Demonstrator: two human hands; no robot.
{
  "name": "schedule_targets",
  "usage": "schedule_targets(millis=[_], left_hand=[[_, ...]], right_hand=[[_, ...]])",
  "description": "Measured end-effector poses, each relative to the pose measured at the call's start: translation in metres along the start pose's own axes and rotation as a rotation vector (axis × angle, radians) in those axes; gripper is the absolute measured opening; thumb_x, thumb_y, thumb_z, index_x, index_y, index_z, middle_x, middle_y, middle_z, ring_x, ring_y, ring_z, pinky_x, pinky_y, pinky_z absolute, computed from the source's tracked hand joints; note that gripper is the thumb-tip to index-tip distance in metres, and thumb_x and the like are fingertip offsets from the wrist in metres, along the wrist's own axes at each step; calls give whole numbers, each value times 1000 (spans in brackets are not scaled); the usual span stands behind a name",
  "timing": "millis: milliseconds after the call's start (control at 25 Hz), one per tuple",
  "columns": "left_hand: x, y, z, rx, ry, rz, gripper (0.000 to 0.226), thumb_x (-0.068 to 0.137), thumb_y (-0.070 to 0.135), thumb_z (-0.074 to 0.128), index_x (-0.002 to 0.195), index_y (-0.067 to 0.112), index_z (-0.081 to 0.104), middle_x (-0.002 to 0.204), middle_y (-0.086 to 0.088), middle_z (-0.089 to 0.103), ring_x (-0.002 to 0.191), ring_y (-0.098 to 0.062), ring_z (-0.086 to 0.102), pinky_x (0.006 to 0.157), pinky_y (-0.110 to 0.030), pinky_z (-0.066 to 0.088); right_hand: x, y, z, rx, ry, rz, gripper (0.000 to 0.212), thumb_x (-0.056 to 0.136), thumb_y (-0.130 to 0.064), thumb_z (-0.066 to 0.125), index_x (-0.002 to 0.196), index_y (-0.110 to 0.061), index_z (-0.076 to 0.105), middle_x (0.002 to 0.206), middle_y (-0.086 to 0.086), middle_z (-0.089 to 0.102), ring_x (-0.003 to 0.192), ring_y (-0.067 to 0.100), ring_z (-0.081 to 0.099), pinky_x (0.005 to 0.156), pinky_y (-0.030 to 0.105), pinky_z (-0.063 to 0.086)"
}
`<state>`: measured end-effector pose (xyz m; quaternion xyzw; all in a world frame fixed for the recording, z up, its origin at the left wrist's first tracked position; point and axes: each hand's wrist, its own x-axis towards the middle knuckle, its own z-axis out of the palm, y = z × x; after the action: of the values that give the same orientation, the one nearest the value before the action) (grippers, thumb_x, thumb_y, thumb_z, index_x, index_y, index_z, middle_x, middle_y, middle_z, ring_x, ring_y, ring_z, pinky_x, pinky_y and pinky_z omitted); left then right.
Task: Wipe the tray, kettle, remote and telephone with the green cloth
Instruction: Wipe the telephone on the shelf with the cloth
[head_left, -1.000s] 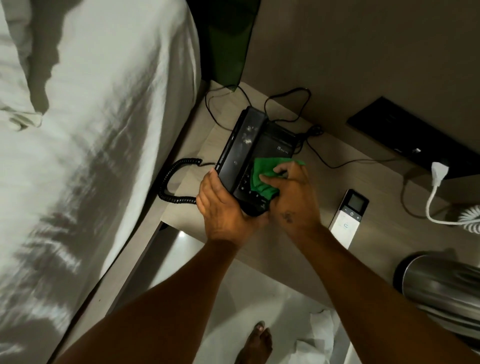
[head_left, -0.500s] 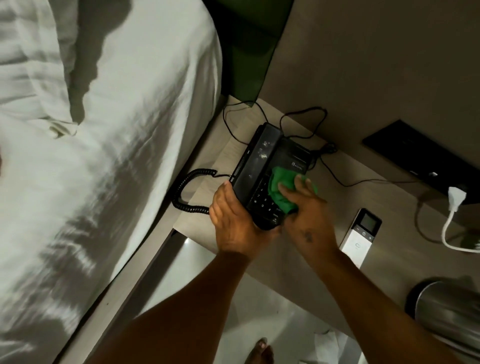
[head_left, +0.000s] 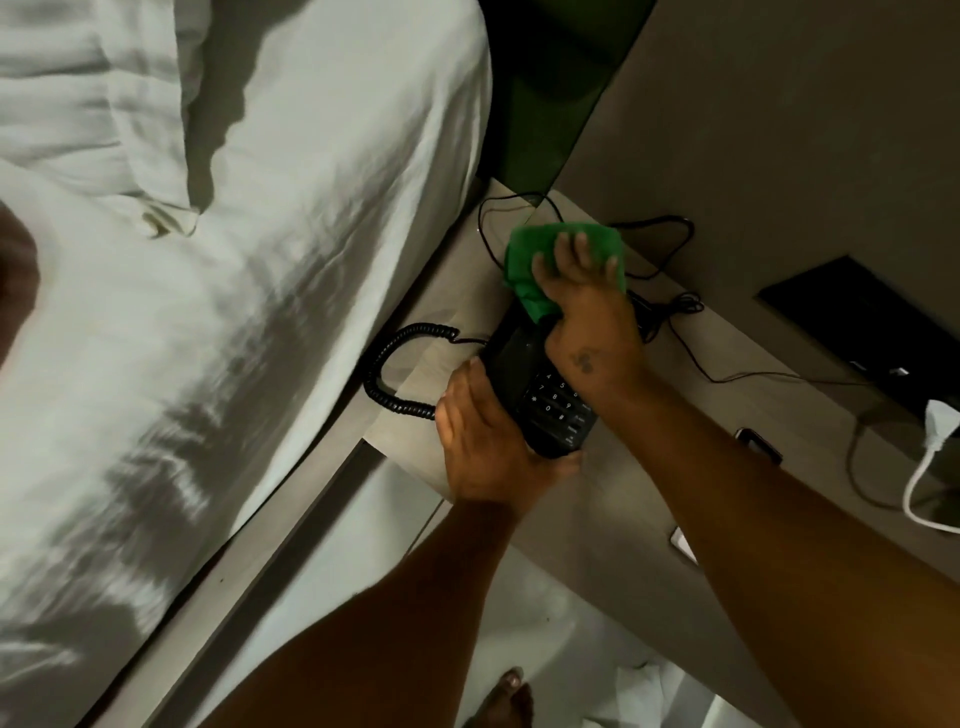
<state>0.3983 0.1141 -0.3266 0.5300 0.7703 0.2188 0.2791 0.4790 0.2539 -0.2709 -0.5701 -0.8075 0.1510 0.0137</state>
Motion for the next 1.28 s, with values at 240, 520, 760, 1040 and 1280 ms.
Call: schedule_targets(millis=[240,520,760,1040,1280], left_hand=[[0,-4,4,11,-21,-8,98,83,63,46,153,-1,23,156,-22,33,147,-32,26,122,-54,20],[2,-2,3,24,-10,-10,131,57,80,62,151,-2,23,152,-20,35,141,-34,32,118,-53,26],[-2,-1,5,15,70,-1,133,48,70,75,148,-1,25,146,-20,39,135,-34,36,114,-55,33],[-1,-1,5,22,41,2,136,48,73,75,149,-1,23,149,-19,37,140,-33,32,118,-55,28],[0,-3,7,-13,24,10,113,71,70,53,152,-3,24,154,-19,34,145,-33,29,121,-52,20]], right_hand=[[-75,-40,30,168,-7,-96,61,80,-15,31,140,-10,37,157,16,18,146,32,1,117,52,-3],[-20,-5,7,39,-32,16,85,77,11,53,148,-18,18,160,16,-1,145,32,-11,116,48,-9],[6,13,-11,177,37,133,71,78,12,53,142,-14,35,158,18,14,146,35,5,118,53,14],[-49,5,-11,527,227,176,62,71,18,42,124,-10,58,143,14,47,138,24,36,112,47,35],[-91,-18,-8,113,-60,-191,52,78,5,55,127,-13,56,148,16,39,141,35,24,114,60,23]])
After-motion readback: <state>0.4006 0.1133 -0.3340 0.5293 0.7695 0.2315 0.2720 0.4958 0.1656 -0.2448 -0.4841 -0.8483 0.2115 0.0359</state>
